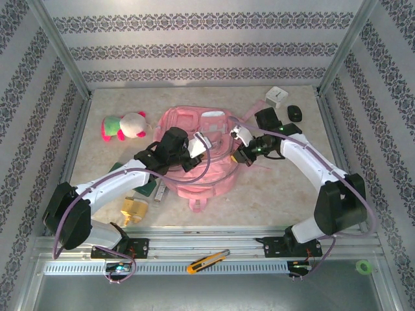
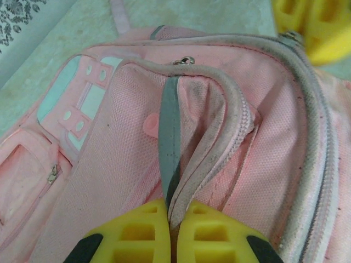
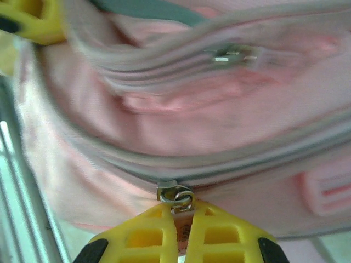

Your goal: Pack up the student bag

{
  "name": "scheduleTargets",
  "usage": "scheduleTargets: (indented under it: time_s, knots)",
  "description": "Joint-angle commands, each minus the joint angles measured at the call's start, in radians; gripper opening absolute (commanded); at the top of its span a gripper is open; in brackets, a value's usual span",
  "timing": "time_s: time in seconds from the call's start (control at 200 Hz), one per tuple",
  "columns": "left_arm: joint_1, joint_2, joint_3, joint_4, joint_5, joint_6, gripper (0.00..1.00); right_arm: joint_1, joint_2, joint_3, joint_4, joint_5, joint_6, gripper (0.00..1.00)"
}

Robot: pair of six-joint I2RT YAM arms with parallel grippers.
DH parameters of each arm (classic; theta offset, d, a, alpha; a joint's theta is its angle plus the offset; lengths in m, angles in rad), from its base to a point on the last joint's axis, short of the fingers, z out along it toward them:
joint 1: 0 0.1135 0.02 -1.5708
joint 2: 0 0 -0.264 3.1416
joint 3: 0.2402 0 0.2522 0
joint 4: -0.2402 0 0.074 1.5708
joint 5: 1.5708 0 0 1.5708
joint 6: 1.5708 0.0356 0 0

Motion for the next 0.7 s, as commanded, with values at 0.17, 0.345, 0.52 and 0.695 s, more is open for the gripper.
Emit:
scheduleTargets:
  time_s: [0.17,0.345,0.52,0.695]
  knots:
    - [-0.027,0.101,0.1,0.137,-0.16,-0.324,0.0,0.155,-0.147,-0.169,0.279,-0.139,0.486,0.0]
    - [-0.034,0.131,0.099,0.228,-0.14,-0.541,0.0,0.155,-0.189,-0.215,0.276,-0.044,0.707,0.0]
    - [-0.058,0.174,0.153,0.201,-0.279,-0.643,0.0,0.159,-0.259,-0.24,0.311,-0.059,0.828,0.0]
    - [-0.063,0.21,0.192,0.225,-0.258,-0.647,0.0,0.226,-0.25,-0.266,0.36,-0.084,0.949,0.0]
